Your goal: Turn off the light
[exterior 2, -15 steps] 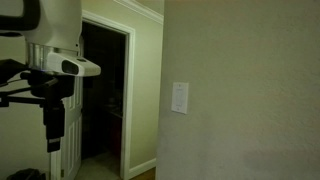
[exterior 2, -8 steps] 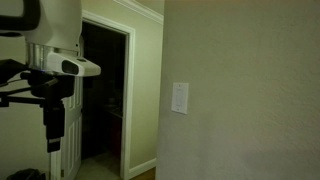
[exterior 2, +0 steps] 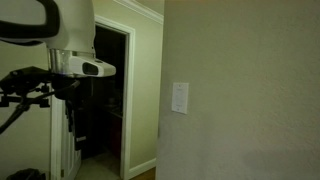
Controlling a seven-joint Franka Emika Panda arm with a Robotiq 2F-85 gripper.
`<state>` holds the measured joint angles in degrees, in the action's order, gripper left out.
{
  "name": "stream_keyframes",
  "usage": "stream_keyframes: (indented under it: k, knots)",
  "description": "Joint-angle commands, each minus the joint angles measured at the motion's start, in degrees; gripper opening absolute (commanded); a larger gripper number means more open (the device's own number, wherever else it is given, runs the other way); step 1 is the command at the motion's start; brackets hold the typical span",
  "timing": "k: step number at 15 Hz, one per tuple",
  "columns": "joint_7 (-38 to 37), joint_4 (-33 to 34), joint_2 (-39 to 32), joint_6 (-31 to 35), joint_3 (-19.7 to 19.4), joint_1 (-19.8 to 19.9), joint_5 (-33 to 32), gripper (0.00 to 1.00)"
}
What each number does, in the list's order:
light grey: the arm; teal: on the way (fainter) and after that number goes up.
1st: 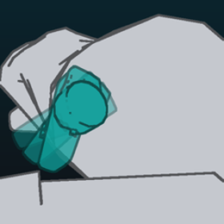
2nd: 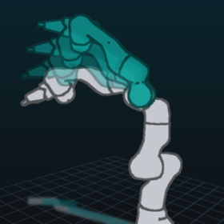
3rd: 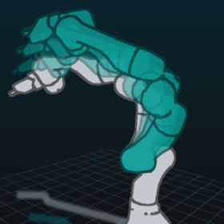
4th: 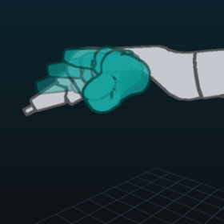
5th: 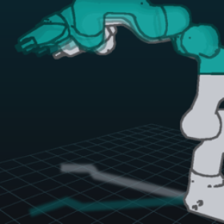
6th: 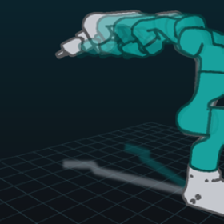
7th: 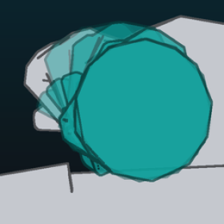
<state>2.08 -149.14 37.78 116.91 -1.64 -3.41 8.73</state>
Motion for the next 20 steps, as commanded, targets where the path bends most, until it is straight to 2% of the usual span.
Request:
stream_keyframes:
  k: [1,9,10,11,17,20]
  knots:
    - [0.9,5.1,-8.3,5.5,0.1,1.7,-2.4,1.0]
    - [-0.8,16.5,-21.3,15.0,1.2,2.1,-5.6,1.0]
    - [-1.3,17.4,-22.0,15.3,1.5,2.0,-5.9,1.0]
    - [0.0,15.2,-19.9,14.0,0.9,1.7,-4.4,1.0]
    - [-0.2,17.4,-22.0,14.2,1.3,1.7,-4.8,1.0]
    - [-1.0,19.5,-25.0,16.5,1.7,1.5,-4.4,1.0]
